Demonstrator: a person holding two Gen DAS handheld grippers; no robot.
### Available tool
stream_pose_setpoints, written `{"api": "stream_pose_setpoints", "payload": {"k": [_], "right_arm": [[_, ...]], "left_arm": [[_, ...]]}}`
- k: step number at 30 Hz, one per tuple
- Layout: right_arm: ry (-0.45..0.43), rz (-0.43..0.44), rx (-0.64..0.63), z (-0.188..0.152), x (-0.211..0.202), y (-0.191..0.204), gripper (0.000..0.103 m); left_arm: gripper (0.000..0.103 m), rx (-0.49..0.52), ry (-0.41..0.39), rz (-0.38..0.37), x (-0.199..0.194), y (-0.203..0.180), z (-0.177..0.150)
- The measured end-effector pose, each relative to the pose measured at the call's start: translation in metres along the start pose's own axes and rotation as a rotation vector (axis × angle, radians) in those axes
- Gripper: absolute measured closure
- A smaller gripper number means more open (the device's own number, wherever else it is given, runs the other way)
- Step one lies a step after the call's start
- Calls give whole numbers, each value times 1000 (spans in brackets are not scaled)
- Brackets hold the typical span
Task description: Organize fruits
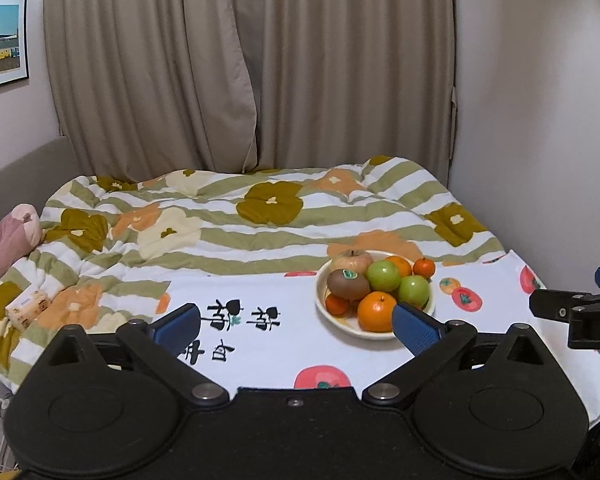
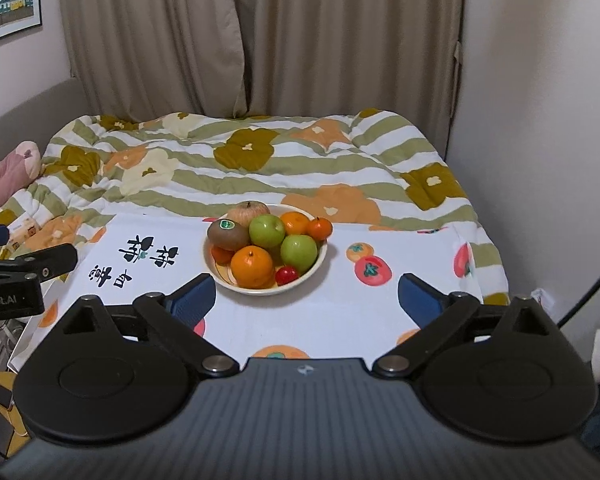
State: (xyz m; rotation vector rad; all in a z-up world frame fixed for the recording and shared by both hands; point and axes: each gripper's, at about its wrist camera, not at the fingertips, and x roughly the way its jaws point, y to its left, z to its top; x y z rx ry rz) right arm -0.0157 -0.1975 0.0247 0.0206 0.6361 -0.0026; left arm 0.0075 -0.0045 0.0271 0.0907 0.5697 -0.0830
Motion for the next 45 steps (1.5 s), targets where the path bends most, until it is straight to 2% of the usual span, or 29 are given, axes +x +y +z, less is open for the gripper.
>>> {"api": "stream_pose_setpoints", "payload": {"k": [7,45], "right_arm": [[18,-25,20,-7,-4,-2,0],[54,-44,66,-16,-2,-10,0]], "left_arm": [[0,16,-4,5,-9,-1,-10],[0,32,-6,-12,-14,-7,-12]]}}
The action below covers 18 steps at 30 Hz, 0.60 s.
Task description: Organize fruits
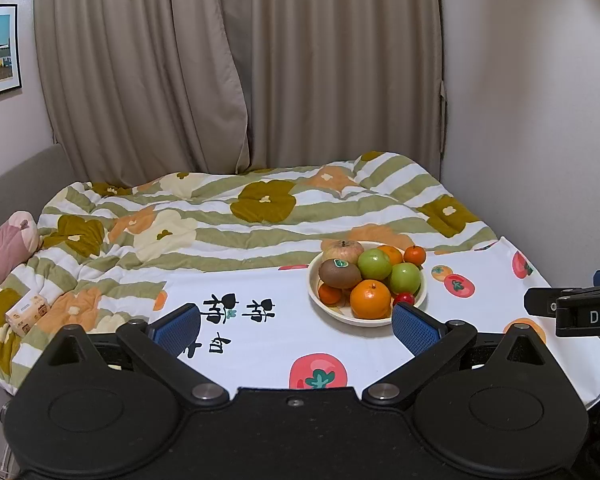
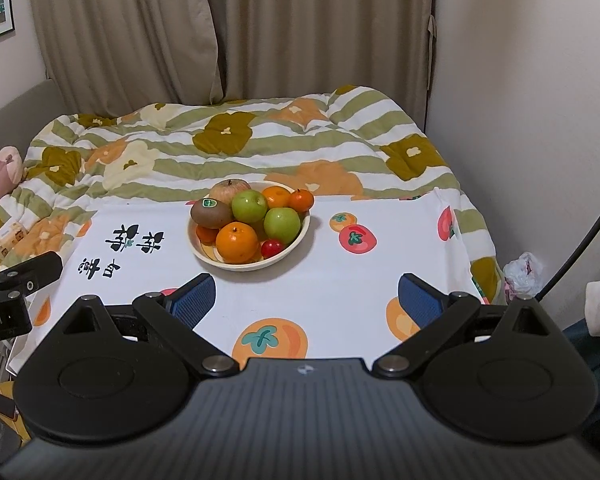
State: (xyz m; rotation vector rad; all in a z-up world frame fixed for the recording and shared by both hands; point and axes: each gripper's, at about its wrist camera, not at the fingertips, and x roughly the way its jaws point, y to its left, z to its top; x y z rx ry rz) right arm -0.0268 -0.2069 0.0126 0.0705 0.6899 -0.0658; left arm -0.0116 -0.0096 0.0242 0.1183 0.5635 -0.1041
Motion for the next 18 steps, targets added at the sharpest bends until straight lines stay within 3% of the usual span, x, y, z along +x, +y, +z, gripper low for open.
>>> {"api": "stream_pose_setpoints", "payload": {"k": [18], "right_arm": [[9,-2,1,1,6,2,0]], "left_arm": [[0,-5,-2,8,8,6,1]]}}
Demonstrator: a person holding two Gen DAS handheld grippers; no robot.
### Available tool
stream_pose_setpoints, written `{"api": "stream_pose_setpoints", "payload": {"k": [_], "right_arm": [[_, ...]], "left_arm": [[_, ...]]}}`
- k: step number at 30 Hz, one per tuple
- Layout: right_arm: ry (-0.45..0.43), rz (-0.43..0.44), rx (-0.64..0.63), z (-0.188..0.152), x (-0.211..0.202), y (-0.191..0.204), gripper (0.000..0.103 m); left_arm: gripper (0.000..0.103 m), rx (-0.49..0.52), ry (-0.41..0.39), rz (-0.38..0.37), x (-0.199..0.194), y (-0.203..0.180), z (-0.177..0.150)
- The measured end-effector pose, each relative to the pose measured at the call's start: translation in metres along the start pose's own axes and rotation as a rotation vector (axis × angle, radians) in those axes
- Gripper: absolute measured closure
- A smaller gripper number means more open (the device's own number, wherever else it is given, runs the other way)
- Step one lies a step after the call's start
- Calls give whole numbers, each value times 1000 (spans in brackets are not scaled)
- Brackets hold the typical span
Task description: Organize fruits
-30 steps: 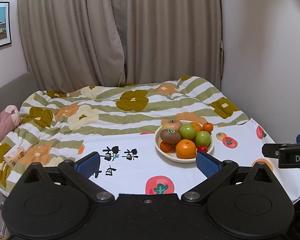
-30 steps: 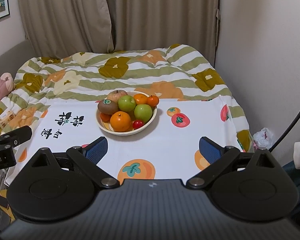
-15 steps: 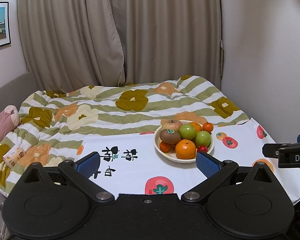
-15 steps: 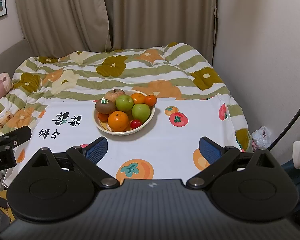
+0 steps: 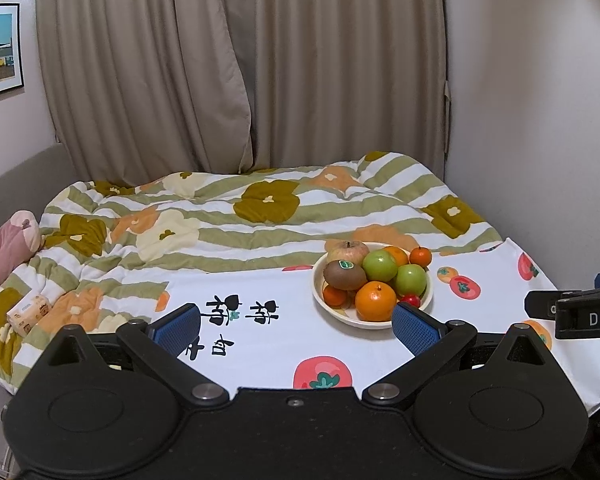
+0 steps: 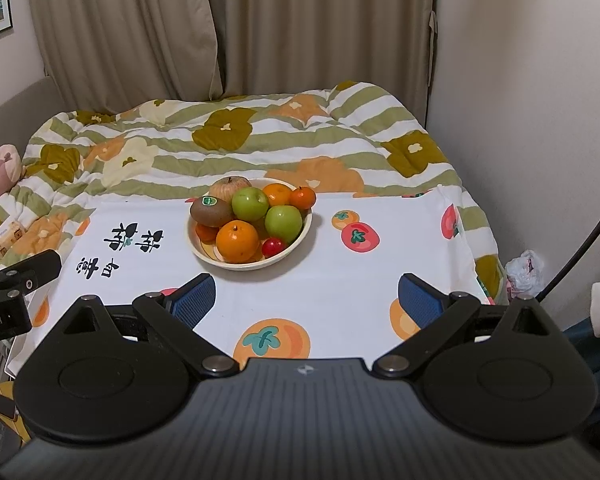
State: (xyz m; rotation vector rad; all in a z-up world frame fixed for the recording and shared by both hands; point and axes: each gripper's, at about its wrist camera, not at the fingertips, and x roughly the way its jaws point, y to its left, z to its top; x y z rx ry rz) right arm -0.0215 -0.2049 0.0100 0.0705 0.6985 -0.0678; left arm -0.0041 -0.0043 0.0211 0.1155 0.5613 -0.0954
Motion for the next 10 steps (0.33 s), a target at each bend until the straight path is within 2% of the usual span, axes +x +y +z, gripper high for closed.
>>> {"api": "stream_pose_setpoints", "payload": {"k": [10], "right_arm": [[11,4,-5,0,9,6,0]], "left_arm": [[0,-13,-2,-4,8,2,0]]}}
